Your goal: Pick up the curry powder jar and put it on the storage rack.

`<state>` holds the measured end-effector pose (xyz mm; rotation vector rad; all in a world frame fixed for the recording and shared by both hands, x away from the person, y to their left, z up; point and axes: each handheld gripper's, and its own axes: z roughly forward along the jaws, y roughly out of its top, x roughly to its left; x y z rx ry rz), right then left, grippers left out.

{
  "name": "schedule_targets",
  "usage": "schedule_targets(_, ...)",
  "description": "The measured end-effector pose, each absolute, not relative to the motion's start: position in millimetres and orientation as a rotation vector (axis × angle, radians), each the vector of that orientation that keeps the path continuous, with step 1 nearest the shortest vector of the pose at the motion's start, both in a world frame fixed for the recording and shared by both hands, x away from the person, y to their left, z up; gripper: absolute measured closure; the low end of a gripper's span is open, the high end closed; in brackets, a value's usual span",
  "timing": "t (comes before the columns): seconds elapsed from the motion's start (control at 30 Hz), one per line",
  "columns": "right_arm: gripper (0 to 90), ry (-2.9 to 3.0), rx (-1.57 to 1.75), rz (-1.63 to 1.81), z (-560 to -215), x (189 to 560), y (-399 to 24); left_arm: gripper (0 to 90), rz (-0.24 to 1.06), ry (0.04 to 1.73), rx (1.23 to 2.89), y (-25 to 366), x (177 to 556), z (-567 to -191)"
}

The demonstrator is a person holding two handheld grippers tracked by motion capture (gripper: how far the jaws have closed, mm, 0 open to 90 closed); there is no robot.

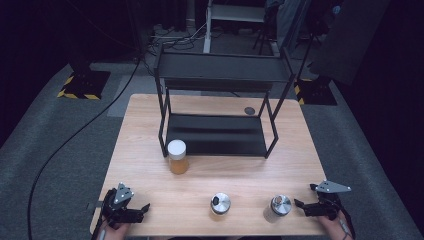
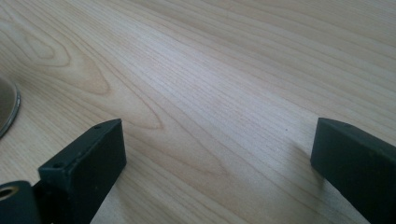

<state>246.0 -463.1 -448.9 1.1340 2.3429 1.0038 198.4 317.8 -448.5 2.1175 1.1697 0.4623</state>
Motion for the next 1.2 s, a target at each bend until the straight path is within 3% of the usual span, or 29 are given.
schedule_targets(0.5,3.3,2.344,1.134,1.003,-449,246,-463,6.3,0.439,1.194,2.084,320,199,-448)
schedule_targets(1.2,3.3,2.338,1.139,1.003,-449,246,-462,7.4,0.433,1.109,2.019,315,193,-405)
